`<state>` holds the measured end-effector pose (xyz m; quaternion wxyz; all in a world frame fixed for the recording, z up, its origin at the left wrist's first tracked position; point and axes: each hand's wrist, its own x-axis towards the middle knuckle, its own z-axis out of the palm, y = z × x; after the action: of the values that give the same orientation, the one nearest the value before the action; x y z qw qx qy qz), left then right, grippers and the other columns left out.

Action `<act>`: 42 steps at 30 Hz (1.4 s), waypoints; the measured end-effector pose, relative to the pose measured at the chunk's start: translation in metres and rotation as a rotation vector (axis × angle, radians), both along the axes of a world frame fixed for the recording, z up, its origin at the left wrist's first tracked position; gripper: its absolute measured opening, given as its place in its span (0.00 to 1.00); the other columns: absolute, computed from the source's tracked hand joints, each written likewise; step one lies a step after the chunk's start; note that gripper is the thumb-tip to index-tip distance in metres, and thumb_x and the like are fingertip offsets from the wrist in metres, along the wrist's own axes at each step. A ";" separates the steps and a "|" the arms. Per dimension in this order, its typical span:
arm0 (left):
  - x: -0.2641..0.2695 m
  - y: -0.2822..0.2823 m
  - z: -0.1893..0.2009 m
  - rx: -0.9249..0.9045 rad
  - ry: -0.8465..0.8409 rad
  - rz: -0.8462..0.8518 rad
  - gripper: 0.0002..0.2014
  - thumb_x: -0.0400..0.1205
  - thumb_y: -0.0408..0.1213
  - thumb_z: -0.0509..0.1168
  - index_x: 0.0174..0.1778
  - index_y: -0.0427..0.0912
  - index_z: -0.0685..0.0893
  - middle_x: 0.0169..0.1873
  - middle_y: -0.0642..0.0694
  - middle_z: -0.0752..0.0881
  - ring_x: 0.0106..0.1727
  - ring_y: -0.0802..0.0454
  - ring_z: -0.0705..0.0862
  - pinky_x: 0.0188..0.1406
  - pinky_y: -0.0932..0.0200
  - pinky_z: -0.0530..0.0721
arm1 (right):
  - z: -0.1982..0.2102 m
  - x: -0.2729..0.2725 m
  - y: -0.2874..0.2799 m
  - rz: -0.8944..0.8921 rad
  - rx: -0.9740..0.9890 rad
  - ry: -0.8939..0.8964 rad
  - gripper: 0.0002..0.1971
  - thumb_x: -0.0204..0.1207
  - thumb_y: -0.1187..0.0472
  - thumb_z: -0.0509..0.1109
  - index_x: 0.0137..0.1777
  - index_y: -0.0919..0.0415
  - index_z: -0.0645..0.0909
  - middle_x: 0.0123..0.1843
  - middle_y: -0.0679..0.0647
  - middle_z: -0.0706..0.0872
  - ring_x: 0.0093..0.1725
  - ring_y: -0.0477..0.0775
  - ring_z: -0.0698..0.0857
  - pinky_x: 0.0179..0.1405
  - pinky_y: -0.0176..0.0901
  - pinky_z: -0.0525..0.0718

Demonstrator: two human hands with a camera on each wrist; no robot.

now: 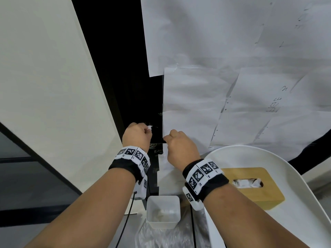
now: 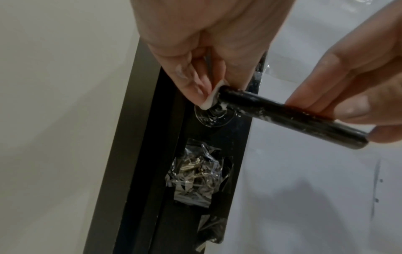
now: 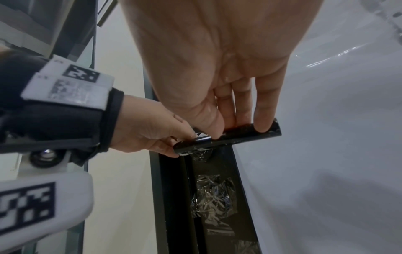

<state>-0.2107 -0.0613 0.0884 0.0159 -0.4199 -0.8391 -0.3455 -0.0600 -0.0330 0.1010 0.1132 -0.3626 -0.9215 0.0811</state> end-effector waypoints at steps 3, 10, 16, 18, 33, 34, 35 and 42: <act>0.000 0.004 0.003 0.000 -0.066 0.056 0.07 0.76 0.42 0.72 0.37 0.43 0.89 0.36 0.43 0.87 0.36 0.45 0.86 0.32 0.54 0.86 | 0.000 0.000 0.000 -0.001 -0.002 0.002 0.18 0.67 0.72 0.62 0.56 0.61 0.81 0.51 0.55 0.78 0.50 0.57 0.75 0.39 0.49 0.81; -0.005 -0.001 0.000 0.054 -0.214 0.084 0.16 0.81 0.45 0.67 0.32 0.39 0.87 0.26 0.43 0.86 0.27 0.48 0.80 0.23 0.65 0.71 | 0.001 0.002 0.000 0.006 -0.006 0.009 0.18 0.67 0.72 0.62 0.56 0.61 0.81 0.50 0.55 0.78 0.50 0.56 0.76 0.40 0.50 0.82; -0.004 -0.001 -0.007 0.069 -0.104 -0.005 0.07 0.79 0.40 0.69 0.40 0.43 0.91 0.38 0.44 0.88 0.36 0.44 0.86 0.34 0.56 0.84 | 0.001 -0.001 0.001 0.000 0.003 0.006 0.16 0.68 0.71 0.62 0.54 0.61 0.81 0.50 0.55 0.78 0.49 0.56 0.76 0.38 0.47 0.81; 0.000 0.002 -0.007 0.021 -0.040 -0.038 0.07 0.79 0.35 0.67 0.46 0.43 0.92 0.50 0.44 0.85 0.41 0.44 0.86 0.40 0.56 0.85 | 0.001 -0.001 0.000 0.003 0.009 0.001 0.16 0.67 0.71 0.63 0.54 0.61 0.81 0.50 0.55 0.78 0.49 0.56 0.76 0.37 0.46 0.79; -0.002 -0.004 -0.006 0.146 -0.312 0.042 0.08 0.78 0.38 0.71 0.51 0.41 0.91 0.46 0.46 0.90 0.46 0.51 0.87 0.43 0.66 0.76 | -0.001 0.000 0.002 0.005 -0.005 0.007 0.17 0.68 0.71 0.62 0.56 0.61 0.81 0.50 0.55 0.78 0.49 0.56 0.76 0.38 0.50 0.82; -0.005 -0.002 -0.006 0.135 -0.264 0.021 0.07 0.78 0.37 0.70 0.49 0.41 0.91 0.47 0.45 0.90 0.46 0.49 0.88 0.42 0.65 0.76 | -0.001 0.000 0.002 0.004 -0.006 0.010 0.17 0.68 0.71 0.62 0.56 0.61 0.81 0.50 0.55 0.78 0.49 0.56 0.76 0.38 0.50 0.82; -0.008 -0.001 -0.005 0.117 -0.221 0.003 0.07 0.79 0.36 0.70 0.48 0.40 0.91 0.49 0.44 0.88 0.46 0.48 0.87 0.42 0.65 0.76 | -0.001 0.000 0.002 0.000 -0.006 0.014 0.16 0.68 0.71 0.62 0.56 0.61 0.81 0.50 0.55 0.78 0.49 0.56 0.76 0.38 0.50 0.82; -0.013 0.001 0.003 -0.062 -0.010 -0.166 0.10 0.83 0.34 0.63 0.53 0.40 0.90 0.55 0.43 0.84 0.48 0.45 0.85 0.48 0.56 0.84 | 0.000 -0.001 0.000 -0.009 -0.009 -0.001 0.17 0.69 0.70 0.63 0.57 0.61 0.81 0.51 0.55 0.78 0.51 0.56 0.76 0.40 0.51 0.83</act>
<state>-0.2234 -0.0600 0.0914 -0.0299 -0.4868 -0.8117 -0.3215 -0.0606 -0.0326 0.1011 0.1113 -0.3672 -0.9196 0.0847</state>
